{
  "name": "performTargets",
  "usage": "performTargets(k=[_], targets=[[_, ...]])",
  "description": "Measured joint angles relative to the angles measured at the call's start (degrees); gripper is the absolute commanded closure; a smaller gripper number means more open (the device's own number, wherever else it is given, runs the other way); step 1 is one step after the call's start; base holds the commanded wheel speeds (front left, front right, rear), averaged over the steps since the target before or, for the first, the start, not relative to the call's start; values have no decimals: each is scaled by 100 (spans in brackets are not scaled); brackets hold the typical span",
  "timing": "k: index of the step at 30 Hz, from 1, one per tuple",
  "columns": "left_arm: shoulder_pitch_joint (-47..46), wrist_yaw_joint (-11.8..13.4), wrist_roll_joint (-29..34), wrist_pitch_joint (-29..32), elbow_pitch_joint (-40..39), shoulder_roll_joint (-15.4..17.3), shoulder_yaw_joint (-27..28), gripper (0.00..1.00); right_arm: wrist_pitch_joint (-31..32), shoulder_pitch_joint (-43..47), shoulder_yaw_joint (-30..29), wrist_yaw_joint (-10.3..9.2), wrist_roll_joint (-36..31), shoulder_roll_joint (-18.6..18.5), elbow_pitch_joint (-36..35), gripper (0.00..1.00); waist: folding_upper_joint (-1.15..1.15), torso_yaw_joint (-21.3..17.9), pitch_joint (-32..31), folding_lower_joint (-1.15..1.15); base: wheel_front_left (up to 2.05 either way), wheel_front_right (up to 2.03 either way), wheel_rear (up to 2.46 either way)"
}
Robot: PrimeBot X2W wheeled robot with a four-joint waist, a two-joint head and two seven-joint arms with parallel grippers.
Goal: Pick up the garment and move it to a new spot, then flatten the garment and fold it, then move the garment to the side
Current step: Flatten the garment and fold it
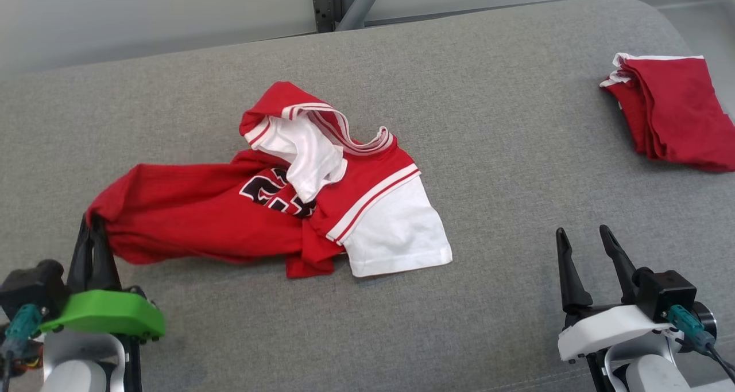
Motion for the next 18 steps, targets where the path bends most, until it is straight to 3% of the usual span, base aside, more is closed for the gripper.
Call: performTargets(k=[7, 10, 13, 14, 15, 18], targets=[[294, -89, -374, -250, 1332, -215, 178, 100, 0, 82, -65, 0, 7, -1, 19, 0, 0, -25, 61, 0, 0, 0, 0], [272, -145, -482, -468, 1767, -293, 255, 91, 0, 87, -80, 0, -1, -3, 32, 0, 0, -3, 100, 0, 0, 0, 0], [166, -237, -504, -602, 2081, -348, 293, 45, -1, 87, -81, 0, -5, -2, 38, 0, 0, 26, 122, 0, 0, 0, 0], [120, -253, -505, -638, 2158, -367, 302, 5, 0, 86, -81, 0, -9, -3, 41, 0, 0, 34, 124, 0, 0, 0, 0], [77, -290, -517, -661, 2227, -389, 319, 0, 0, 85, -80, 0, -13, -3, 40, 0, 0, 41, 125, 0, 0, 0, 0], [26, -346, -568, -697, 2384, -411, 380, 0, 0, 75, -80, 0, -51, -3, 41, 0, 0, 53, 110, 0, 0, 0, 0]])
